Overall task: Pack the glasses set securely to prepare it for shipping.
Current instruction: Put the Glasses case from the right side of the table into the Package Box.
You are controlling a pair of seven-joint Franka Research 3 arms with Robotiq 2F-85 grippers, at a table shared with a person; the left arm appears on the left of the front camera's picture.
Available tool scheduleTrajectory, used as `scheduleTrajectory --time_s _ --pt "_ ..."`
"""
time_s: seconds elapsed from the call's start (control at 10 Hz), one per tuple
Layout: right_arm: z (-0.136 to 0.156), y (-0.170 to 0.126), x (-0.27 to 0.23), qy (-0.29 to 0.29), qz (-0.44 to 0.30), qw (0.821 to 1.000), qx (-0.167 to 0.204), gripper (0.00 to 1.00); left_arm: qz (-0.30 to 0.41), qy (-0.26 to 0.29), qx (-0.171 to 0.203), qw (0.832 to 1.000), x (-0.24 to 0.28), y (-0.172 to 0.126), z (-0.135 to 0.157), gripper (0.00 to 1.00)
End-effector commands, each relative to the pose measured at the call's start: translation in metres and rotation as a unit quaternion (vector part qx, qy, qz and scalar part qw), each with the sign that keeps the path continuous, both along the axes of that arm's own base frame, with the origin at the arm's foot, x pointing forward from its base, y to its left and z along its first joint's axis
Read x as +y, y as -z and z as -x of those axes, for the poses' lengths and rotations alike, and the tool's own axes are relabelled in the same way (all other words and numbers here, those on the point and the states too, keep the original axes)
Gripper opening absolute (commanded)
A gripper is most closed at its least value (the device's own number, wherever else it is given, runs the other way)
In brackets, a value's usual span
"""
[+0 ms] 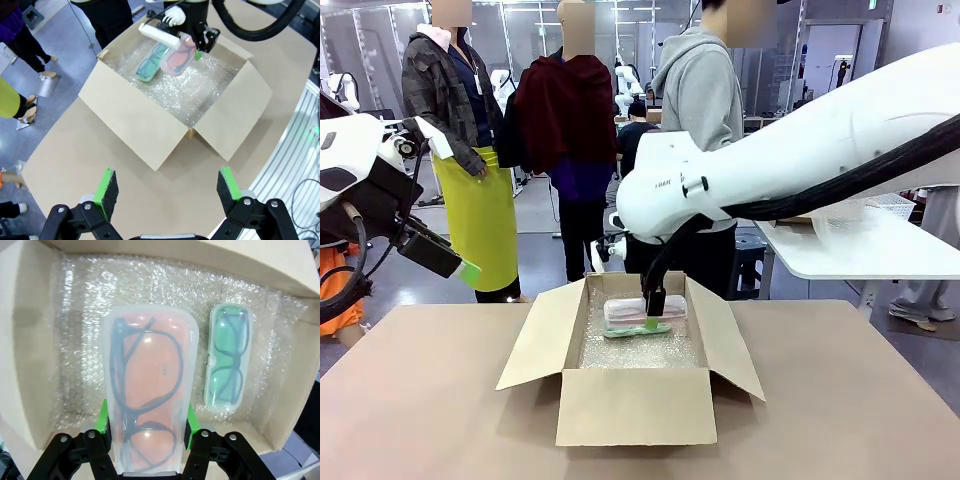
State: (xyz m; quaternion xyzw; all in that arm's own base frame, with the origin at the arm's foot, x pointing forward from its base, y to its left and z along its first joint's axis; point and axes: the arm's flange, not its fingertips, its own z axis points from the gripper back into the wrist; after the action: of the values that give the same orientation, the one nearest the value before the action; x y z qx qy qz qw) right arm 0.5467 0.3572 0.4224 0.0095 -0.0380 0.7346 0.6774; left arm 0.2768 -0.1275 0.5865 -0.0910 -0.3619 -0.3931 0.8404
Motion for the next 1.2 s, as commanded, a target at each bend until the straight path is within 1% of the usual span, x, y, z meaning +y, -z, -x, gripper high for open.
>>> scheduleTrajectory --time_s 0.0,0.1,0.3,0.4,0.5,0.7,0.9,1.0,1.1 --pt "-0.009 0.012 0.008 0.02 0.006 1.0 -0.01 0.63 0.002 0.0 -0.003 1.0 0.0 0.0 0.0 1.0" --pt "-0.011 0.027 0.011 0.027 0.005 1.0 0.002 0.63 0.002 0.0 -0.003 1.0 0.0 0.0 0.0 1.0" --pt "-0.012 0.054 0.018 0.037 0.022 0.999 0.01 0.63 0.002 0.0 -0.003 1.0 0.0 0.0 0.0 1.0" --pt "-0.016 0.064 0.017 0.047 0.02 0.999 0.004 0.63 0.002 0.0 -0.003 1.0 0.0 0.0 0.0 1.0" --pt "-0.019 0.072 0.016 0.047 0.014 0.999 0.007 0.63 0.002 0.0 -0.003 1.0 0.0 0.0 0.0 1.0" --pt "-0.023 0.088 0.017 0.053 0.025 0.998 0.015 0.63 0.002 0.0 -0.003 1.0 0.0 0.0 0.0 1.0" --pt "-0.024 0.09 0.018 0.054 0.028 0.998 0.017 0.63 0.002 0.0 -0.003 1.0 0.0 0.0 0.0 1.0" --pt "-0.025 0.091 0.017 0.056 0.027 0.998 0.018 0.71 0.002 0.0 -0.003 1.0 0.0 0.0 0.0 1.0" --pt "-0.025 0.092 0.016 0.058 0.026 0.998 0.021 0.83 0.002 0.0 -0.003 1.0 0.0 0.0 0.0 1.0"
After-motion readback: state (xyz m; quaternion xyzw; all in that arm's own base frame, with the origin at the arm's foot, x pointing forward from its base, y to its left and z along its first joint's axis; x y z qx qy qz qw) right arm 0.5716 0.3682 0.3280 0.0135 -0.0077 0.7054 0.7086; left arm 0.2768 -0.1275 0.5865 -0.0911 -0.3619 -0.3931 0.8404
